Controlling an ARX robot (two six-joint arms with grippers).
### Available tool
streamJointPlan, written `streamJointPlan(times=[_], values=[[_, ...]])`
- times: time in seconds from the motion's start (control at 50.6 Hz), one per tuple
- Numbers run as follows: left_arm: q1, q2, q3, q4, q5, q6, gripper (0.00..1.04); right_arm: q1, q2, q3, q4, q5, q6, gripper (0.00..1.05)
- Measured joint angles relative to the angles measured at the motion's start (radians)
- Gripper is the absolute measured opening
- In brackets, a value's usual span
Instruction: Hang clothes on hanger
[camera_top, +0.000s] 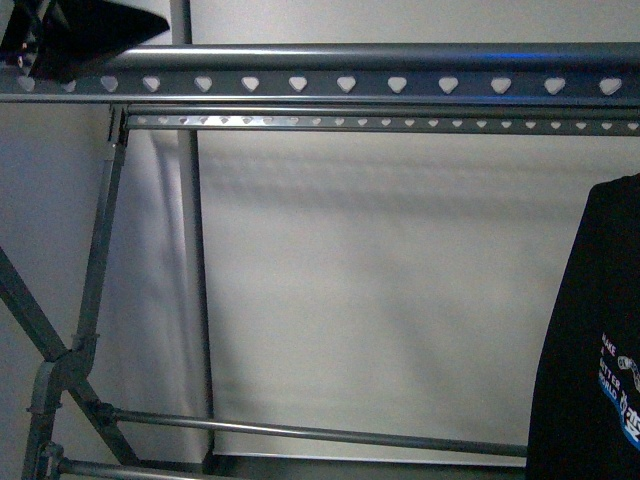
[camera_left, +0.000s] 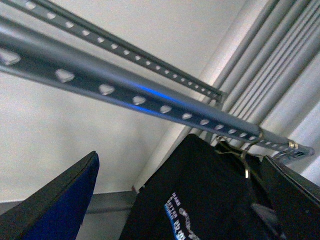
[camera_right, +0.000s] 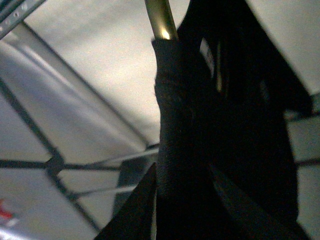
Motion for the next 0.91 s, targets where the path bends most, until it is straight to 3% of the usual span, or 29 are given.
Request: streamJointPlan(times=[0.138,0.257,0.316,0.356,0.455,0.553,0.652,0.751,0.81,0.889,0.909], values=[[-0.025,0.02,0.0,-0.072,-0.025,0.076,0.98,-0.009,-0.269,-0.221,0.318,0.106,-0.093,0.68],[-0.039,0.02,0.0,-0.054,-0.045,0.098,0.98,0.017,-0.555,-0.415,0.322,0.103,-0.135,0.89],[-0.066,-0.005,0.0,-0.127,-0.235,0.188,0.91,0.058,-0.71,-0.523,0.273,0.115,-0.154,0.99],[-0.071,-0.032,-0.023,-0.173,-0.326,0.236,0.85,0.092,-0.793,-0.566,0.22,0.148,-0.173,0.99],[-0.065,-0.12,-0.15,-0.167,-0.526,0.367,0.71,0.193,-0.996,-0.568,-0.132,0.261,-0.259,0.86],[-0.03,-0.23,-0.332,-0.085,-0.533,0.444,0.52,0.325,-1.141,-0.592,-0.407,0.396,-0.305,0.66],[-0.004,-0.297,-0.46,-0.026,-0.508,0.468,0.36,0.348,-1.207,-0.644,-0.489,0.396,-0.322,0.51],[0.028,-0.364,-0.615,0.03,-0.475,0.479,0.12,0.349,-1.275,-0.693,-0.486,0.402,-0.328,0.28],[0.038,-0.394,-0.663,0.048,-0.464,0.482,0.04,0.349,-1.287,-0.705,-0.48,0.402,-0.329,0.19],[0.059,-0.456,-0.747,0.076,-0.441,0.487,0.04,0.349,-1.305,-0.742,-0.473,0.402,-0.332,0.01],[0.065,-0.471,-0.77,0.081,-0.438,0.488,0.04,0.349,-1.31,-0.751,-0.471,0.402,-0.332,0.02]])
